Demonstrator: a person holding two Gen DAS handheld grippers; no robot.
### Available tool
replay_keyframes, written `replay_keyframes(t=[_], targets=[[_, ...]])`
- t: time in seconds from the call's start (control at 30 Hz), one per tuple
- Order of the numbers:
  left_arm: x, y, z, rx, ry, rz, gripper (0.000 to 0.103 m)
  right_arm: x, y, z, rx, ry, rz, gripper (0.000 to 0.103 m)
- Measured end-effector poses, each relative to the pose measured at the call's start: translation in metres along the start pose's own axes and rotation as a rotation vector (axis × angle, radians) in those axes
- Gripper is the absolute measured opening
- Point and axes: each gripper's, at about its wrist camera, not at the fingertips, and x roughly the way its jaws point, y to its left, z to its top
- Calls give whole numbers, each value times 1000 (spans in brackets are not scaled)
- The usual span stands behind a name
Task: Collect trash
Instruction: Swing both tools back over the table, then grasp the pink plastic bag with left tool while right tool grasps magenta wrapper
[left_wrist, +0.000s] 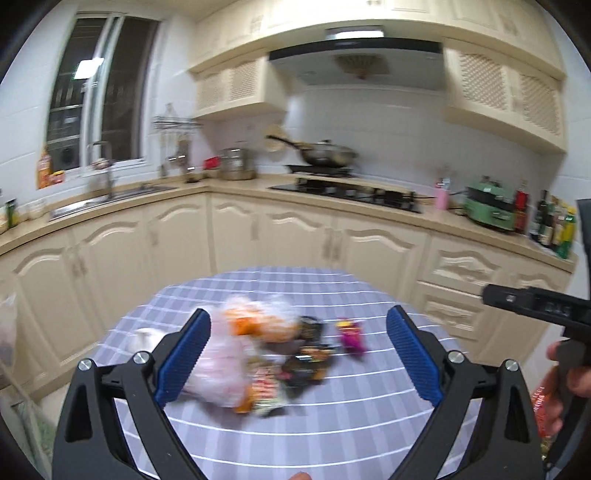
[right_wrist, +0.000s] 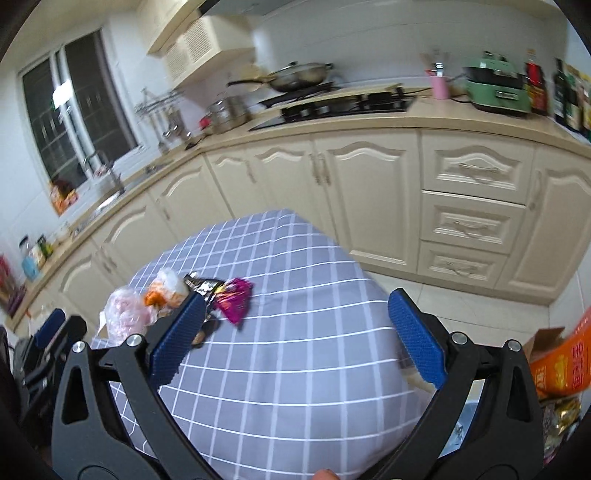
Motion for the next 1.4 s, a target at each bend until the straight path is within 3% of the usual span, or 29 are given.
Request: replay_keyframes(t=[0.1,0.3,0.67,0.8,0.83,0.9,0.93,0.97,1.23,1.4], targets=[[12,28,-4,3,28,67,94,16,18,-3,-35,24,8,97],[41,61,-10,17,90,91,94,53,39,-11,-78,90,14,97],[102,58,-20,145,205,102,93,124,58,-16,-121,195,48,97],[118,56,-23,167,258,65,62,156,64,-16,-137,235,59,95],[121,56,-25,174,268,63,52,162,65,-16,-138,247,58,89],[128,53,-29,195,287,61,44,177,63,-17,-129,287,69,65],[128,52,-31,198,290,52,40,181,62,-19,-127,303,79,43],[128,52,-32,197,292,42,38,182,62,-20,-133,301,73,35],[103,55,-28,127,224,16,32,134,44,-21,-97,226,116,32],[65,52,-13,82,121,9,32,96,32,-13,-73,159,134,32]])
